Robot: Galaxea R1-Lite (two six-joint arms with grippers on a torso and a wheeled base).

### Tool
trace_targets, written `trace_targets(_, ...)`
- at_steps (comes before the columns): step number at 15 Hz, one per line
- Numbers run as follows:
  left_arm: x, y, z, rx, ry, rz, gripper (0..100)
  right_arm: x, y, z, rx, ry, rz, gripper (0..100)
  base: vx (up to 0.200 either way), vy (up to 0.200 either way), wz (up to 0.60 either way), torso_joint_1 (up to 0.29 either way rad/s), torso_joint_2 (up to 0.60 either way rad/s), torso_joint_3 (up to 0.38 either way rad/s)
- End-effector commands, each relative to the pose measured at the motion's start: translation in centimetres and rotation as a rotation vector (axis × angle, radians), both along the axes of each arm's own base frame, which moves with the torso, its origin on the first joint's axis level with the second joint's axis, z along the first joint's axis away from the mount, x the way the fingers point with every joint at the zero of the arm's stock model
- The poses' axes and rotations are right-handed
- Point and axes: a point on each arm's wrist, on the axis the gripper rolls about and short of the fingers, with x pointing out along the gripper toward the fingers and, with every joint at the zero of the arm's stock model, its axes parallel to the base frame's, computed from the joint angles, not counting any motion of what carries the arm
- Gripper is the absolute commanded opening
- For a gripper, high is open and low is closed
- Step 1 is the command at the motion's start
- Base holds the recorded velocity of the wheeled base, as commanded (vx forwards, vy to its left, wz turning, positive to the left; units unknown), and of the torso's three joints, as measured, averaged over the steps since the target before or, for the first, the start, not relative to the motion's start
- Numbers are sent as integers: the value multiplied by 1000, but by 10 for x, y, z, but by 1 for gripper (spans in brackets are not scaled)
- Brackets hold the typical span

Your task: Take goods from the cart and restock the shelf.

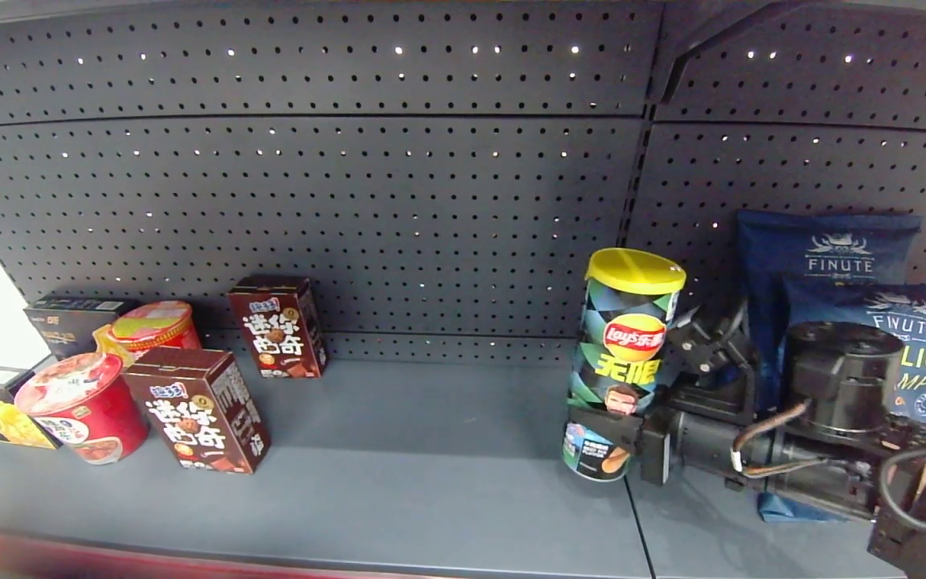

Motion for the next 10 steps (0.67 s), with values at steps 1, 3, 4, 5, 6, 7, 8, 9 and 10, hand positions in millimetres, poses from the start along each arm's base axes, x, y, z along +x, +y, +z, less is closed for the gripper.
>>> trace_targets(1,0,0,1,1,-1,6,0,-27,-12,3,38,-29,16,0,0,0,0,0,0,0)
trace_targets(3,0,1,1,5,-4,33,0,-34,-14,-5,58,-18,23,0,0,0,0,0,0,0)
trace_targets(4,0,1,1,6,-4,39,0,-36,-14,-8,58,-16,28,0,0,0,0,0,0,0)
trace_targets(5,0,1,2,7,-5,42,0,-35,-12,-13,55,-10,33,0,0,0,0,0,0,0)
trace_targets(6,0,1,2,9,-6,40,0,-33,-10,-15,55,-12,35,0,0,0,0,0,0,0)
trace_targets(7,0,1,3,9,-6,42,0,-31,-8,-18,53,-10,37,0,0,0,0,0,0,0)
trace_targets(8,0,1,3,11,-7,43,0,-28,-6,-23,49,-5,37,0,0,0,0,0,0,0)
trace_targets(9,0,1,3,11,-7,43,0,-25,-4,-26,44,-3,37,0,0,0,0,0,0,0)
trace_targets(10,0,1,2,11,-5,45,0,-22,-2,-31,40,1,37,0,0,0,0,0,0,0)
